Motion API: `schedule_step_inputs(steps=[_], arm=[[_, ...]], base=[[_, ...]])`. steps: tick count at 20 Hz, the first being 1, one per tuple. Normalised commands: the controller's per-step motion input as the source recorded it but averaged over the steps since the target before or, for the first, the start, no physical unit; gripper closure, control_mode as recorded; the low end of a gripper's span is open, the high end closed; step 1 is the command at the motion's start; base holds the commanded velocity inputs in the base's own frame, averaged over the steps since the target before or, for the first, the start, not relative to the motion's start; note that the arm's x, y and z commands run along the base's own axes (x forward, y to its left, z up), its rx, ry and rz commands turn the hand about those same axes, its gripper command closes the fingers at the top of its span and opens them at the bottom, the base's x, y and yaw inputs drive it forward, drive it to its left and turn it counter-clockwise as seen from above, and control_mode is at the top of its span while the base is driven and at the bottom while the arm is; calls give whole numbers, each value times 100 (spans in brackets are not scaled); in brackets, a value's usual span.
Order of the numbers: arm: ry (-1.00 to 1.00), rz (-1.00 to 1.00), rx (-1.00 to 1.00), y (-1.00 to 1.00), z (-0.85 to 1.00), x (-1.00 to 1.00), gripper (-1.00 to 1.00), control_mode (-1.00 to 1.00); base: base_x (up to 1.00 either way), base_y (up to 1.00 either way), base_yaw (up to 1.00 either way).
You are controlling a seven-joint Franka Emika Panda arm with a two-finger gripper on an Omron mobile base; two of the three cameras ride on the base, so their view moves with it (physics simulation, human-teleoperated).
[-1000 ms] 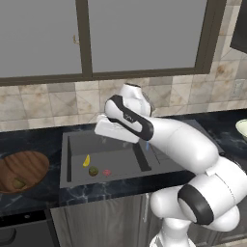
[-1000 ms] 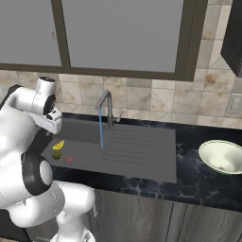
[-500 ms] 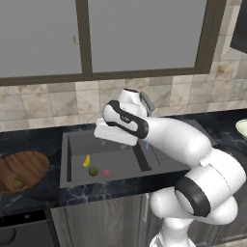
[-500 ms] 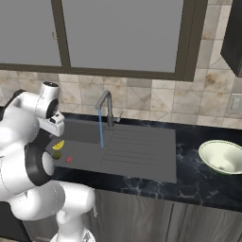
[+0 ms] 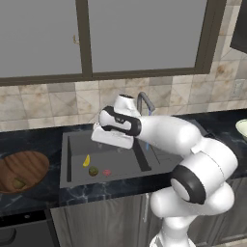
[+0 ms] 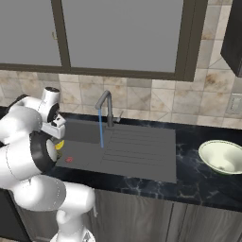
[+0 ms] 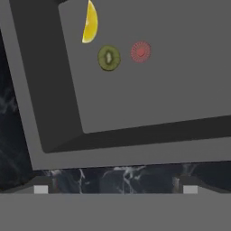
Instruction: Pick the kiwis from the sink and place them in one bowl. Place the lemon wedge in the other bowl. Then turn off the sink faucet.
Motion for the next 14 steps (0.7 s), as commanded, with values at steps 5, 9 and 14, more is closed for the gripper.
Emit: schedule_step_inputs(steps=[5, 9, 14], arm=[[0, 0, 0, 8, -34, 11, -100, -100], [0, 0, 0, 1, -34, 1, -100, -100], [-1, 0, 0, 2, -33, 3, -100, -100]], base=[[0, 0, 0], [0, 0, 0], [0, 0, 0]])
